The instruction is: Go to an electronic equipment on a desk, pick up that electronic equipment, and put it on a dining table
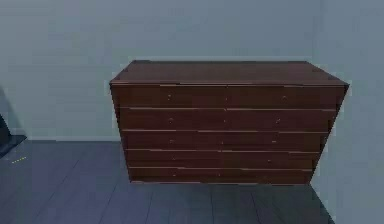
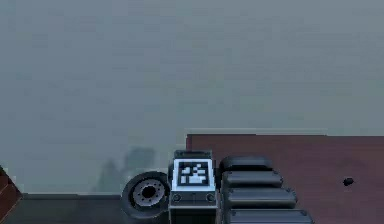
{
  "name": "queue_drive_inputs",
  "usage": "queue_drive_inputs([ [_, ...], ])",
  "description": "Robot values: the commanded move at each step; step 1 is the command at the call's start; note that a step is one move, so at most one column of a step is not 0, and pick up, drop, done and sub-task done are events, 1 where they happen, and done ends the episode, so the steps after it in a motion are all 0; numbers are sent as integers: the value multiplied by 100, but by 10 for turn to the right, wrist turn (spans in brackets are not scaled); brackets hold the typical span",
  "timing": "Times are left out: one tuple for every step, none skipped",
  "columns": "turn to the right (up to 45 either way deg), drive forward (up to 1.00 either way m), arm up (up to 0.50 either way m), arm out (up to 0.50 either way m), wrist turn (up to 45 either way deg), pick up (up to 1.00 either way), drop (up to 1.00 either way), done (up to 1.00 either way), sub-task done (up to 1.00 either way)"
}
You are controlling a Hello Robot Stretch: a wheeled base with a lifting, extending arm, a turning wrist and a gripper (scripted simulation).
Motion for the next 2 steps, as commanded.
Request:
queue_drive_inputs([
  [-420, 0, 0, 0, 0, 0, 0, 0, 0],
  [0, 35, 0, 0, 0, 0, 0, 0, 0],
])
